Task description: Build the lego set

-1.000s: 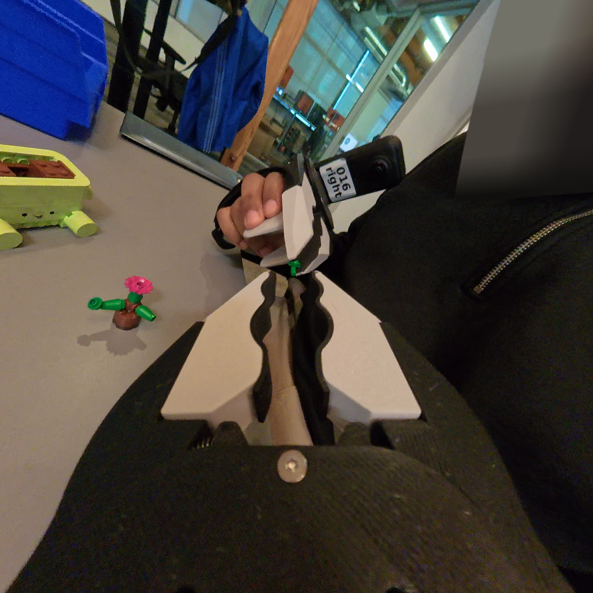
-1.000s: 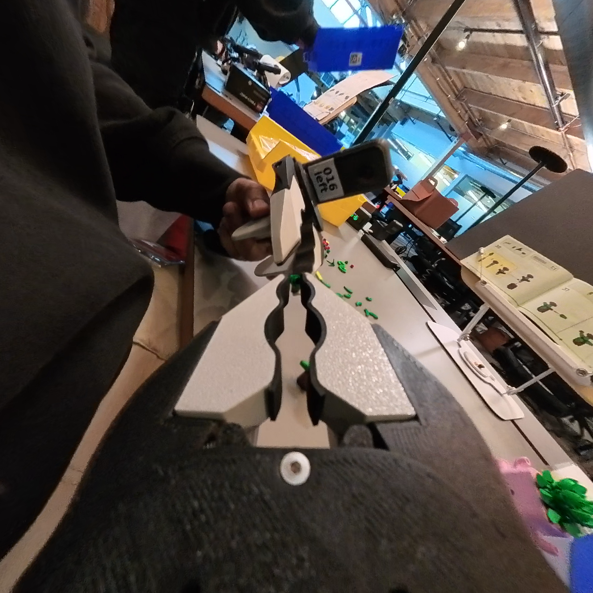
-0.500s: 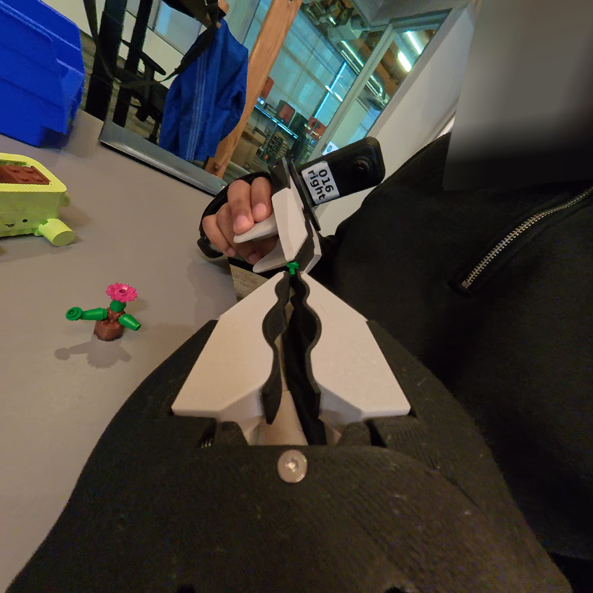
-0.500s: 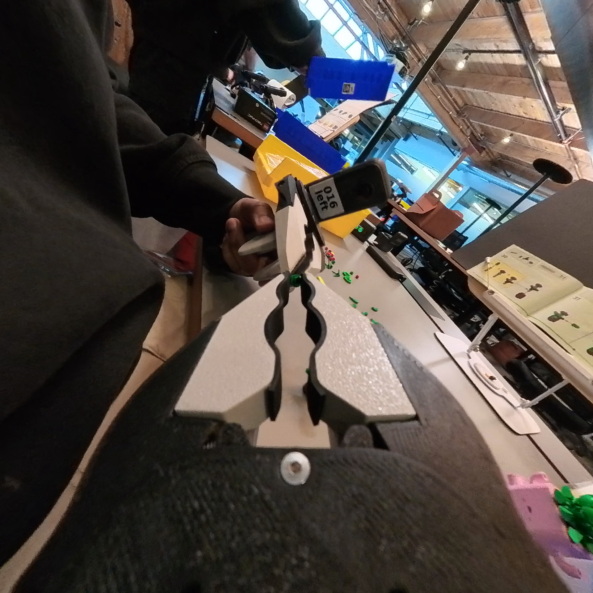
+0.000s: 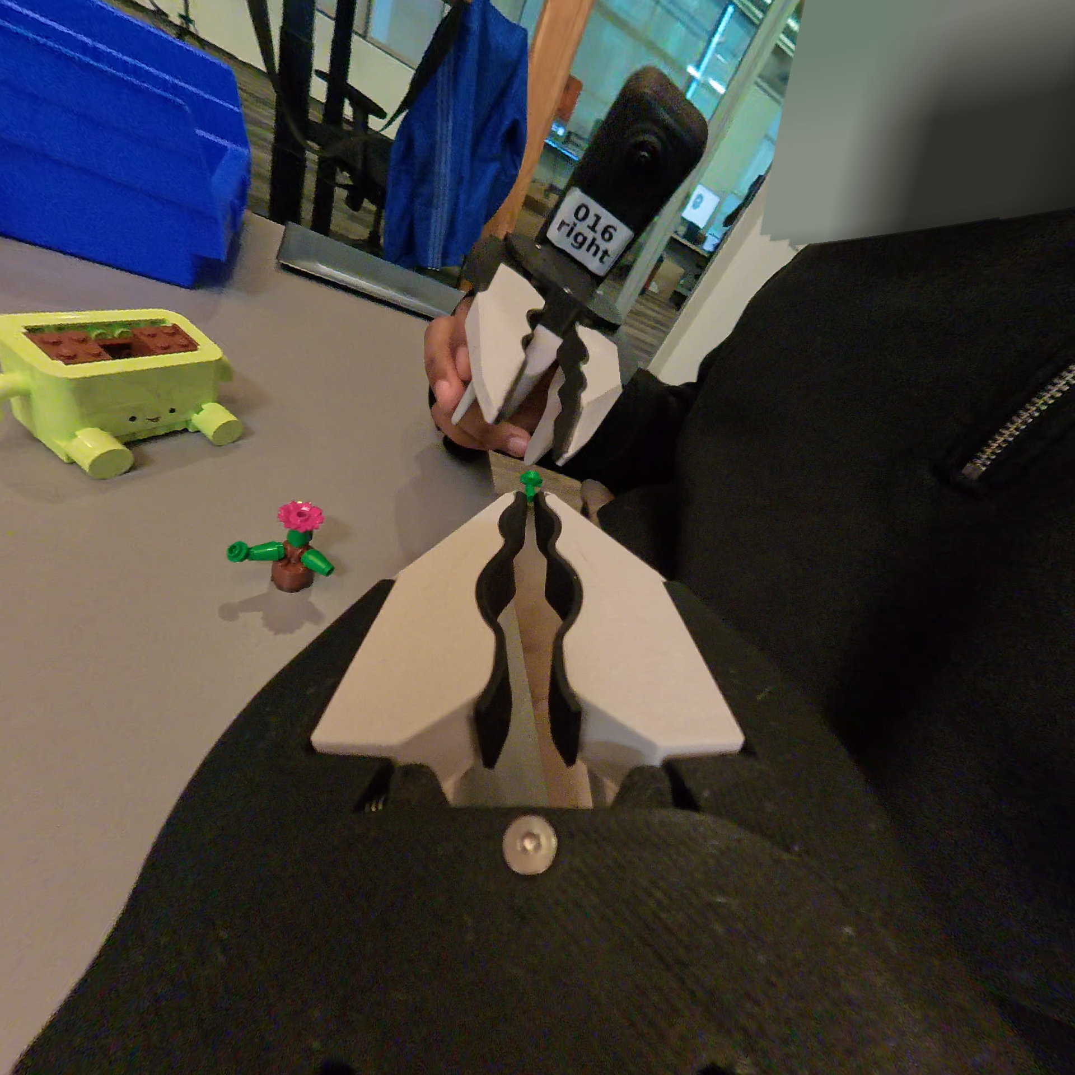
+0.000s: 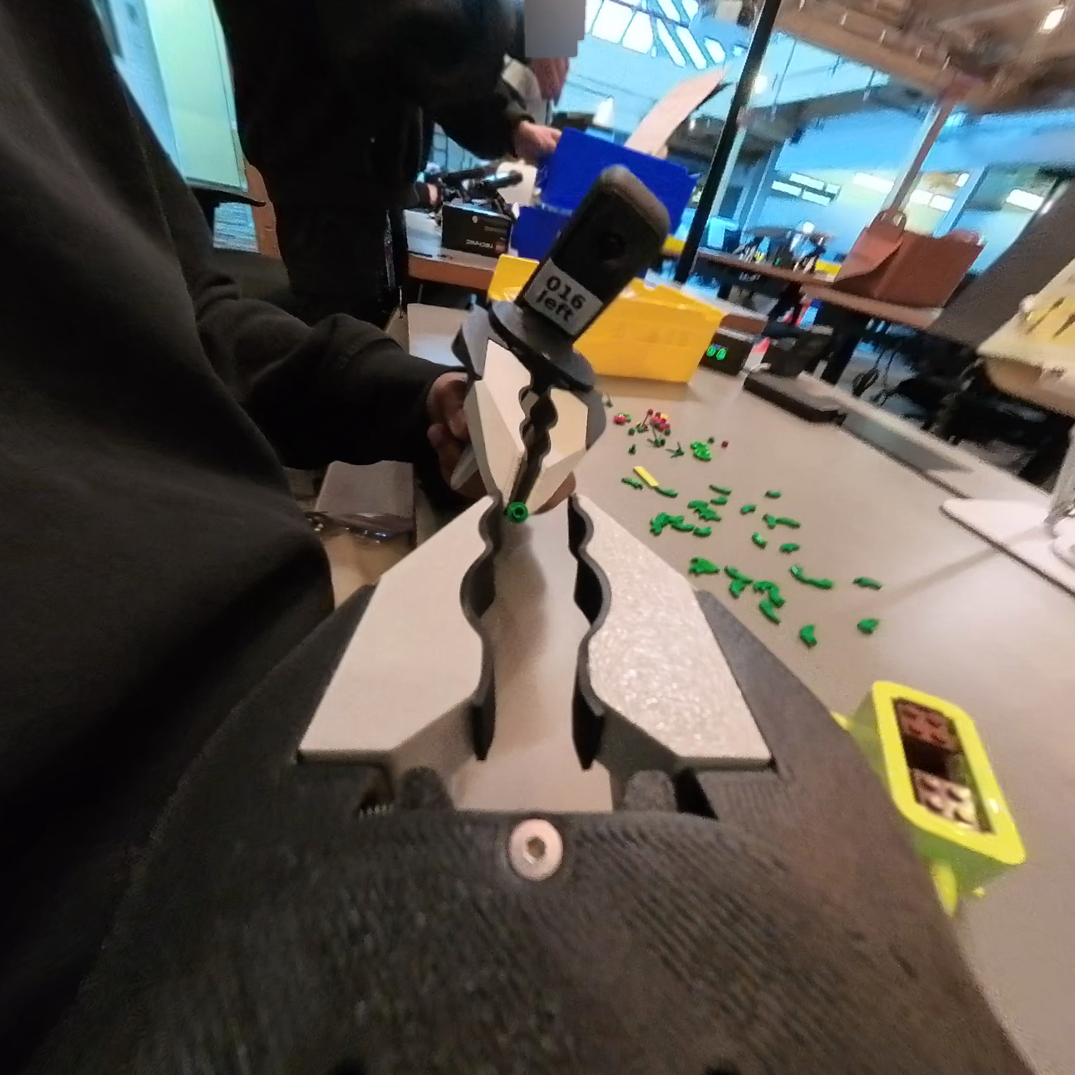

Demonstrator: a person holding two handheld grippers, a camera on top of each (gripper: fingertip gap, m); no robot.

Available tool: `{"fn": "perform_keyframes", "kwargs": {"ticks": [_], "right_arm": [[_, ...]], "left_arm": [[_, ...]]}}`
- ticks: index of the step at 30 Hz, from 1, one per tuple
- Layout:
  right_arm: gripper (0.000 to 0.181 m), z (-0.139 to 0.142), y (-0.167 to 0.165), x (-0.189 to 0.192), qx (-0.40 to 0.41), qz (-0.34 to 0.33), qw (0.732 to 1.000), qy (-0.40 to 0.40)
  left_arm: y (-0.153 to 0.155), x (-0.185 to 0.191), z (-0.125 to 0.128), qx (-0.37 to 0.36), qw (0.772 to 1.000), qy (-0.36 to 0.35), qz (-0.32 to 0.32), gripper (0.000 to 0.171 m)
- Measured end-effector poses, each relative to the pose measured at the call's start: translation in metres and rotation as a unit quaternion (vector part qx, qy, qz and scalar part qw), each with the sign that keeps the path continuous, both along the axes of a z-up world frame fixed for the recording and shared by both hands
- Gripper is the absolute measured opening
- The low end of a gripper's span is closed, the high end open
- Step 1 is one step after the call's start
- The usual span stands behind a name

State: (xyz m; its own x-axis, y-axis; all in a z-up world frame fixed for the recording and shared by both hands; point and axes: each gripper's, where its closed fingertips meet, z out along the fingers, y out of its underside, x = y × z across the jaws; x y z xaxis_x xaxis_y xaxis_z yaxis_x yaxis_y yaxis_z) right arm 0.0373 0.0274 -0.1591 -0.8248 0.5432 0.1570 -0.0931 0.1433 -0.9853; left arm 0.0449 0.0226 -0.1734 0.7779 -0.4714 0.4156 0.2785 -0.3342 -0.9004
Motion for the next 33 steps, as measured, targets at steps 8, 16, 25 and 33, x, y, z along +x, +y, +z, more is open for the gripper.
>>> {"fn": "perform_keyframes", "kwargs": {"ticks": [8,16,25,33], "right_arm": [[0.021,-0.021,-0.002,0.000,0.025,0.019,0.994,-0.107],[0.013,-0.026,-0.006,0.005,0.035,0.036,0.990,-0.132],[0.006,-0.032,-0.009,0.006,0.054,0.040,0.988,-0.136],[0.005,-0.033,-0.004,0.002,0.049,0.026,0.985,-0.162]], "left_arm": [[0.002,0.001,-0.015,-0.029,0.997,0.068,0.011,0.000],[0.003,0.004,-0.019,-0.038,0.996,0.082,0.008,0.000],[0.002,0.007,-0.019,-0.040,0.996,0.083,0.001,0.000],[0.004,0.002,-0.020,-0.040,0.995,0.088,0.017,0.007]]}}
